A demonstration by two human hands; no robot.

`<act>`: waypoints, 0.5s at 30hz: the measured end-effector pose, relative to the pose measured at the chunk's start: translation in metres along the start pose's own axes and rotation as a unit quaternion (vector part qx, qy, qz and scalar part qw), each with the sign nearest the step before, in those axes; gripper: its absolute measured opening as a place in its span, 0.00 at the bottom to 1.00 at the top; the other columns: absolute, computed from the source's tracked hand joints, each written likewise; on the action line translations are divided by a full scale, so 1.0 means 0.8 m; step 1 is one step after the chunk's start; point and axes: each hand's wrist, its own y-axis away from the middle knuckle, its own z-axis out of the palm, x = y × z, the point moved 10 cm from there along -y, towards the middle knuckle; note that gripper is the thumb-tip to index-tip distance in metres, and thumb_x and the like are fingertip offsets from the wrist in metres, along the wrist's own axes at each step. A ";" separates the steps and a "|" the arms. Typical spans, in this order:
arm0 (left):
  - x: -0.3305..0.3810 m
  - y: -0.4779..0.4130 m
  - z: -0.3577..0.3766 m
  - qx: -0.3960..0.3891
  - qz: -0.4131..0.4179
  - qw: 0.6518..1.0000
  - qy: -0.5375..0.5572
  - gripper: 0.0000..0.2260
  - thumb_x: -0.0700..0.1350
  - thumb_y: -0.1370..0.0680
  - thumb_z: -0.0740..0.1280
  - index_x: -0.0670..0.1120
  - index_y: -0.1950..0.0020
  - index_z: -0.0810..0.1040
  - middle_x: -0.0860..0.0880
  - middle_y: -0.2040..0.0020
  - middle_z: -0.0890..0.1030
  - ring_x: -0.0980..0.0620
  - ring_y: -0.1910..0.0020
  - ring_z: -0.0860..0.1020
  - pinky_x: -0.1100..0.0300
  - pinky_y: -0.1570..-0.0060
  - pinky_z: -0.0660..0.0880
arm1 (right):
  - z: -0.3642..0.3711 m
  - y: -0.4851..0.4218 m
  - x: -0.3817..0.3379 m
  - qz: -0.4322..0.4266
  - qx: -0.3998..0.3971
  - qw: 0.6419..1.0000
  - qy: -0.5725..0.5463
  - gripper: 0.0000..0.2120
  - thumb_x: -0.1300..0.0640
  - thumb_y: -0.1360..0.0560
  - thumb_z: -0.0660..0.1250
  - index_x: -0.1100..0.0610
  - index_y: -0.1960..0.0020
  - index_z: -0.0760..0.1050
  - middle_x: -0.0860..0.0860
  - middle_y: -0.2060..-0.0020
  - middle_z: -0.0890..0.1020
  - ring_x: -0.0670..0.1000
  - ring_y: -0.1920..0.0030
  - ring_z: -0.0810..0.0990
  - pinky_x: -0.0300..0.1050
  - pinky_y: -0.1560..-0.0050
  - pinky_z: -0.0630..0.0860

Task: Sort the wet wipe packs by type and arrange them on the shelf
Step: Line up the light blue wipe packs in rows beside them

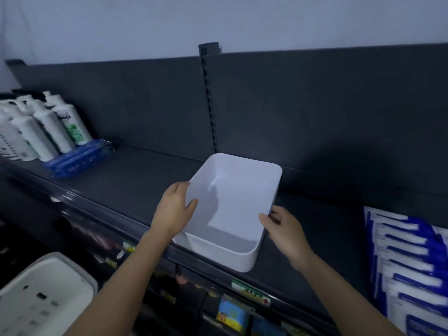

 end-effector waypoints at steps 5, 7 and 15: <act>-0.060 -0.013 0.018 -0.061 -0.095 0.992 0.056 0.22 0.46 0.22 0.66 0.40 0.30 0.68 0.43 0.36 0.75 0.44 0.39 0.75 0.57 0.45 0.73 | 0.020 -0.021 0.007 0.056 0.018 0.995 -0.077 0.18 0.52 0.26 0.68 0.52 0.37 0.72 0.47 0.46 0.80 0.49 0.48 0.80 0.51 0.46 0.78; -0.069 -0.013 0.025 -0.069 -0.113 0.986 0.102 0.13 0.44 0.22 0.66 0.42 0.39 0.75 0.46 0.47 0.81 0.46 0.49 0.79 0.60 0.59 0.72 | 0.024 -0.025 0.011 0.073 0.018 0.993 -0.086 0.19 0.57 0.26 0.67 0.51 0.36 0.70 0.46 0.47 0.79 0.49 0.47 0.79 0.49 0.46 0.76; -0.044 0.007 0.009 -0.018 -0.097 0.981 0.170 0.09 0.39 0.23 0.66 0.46 0.44 0.80 0.54 0.54 0.80 0.53 0.56 0.77 0.70 0.64 0.70 | 0.014 -0.018 0.012 0.067 0.024 0.992 -0.108 0.32 0.73 0.30 0.55 0.49 0.32 0.71 0.49 0.49 0.81 0.52 0.49 0.80 0.49 0.52 0.79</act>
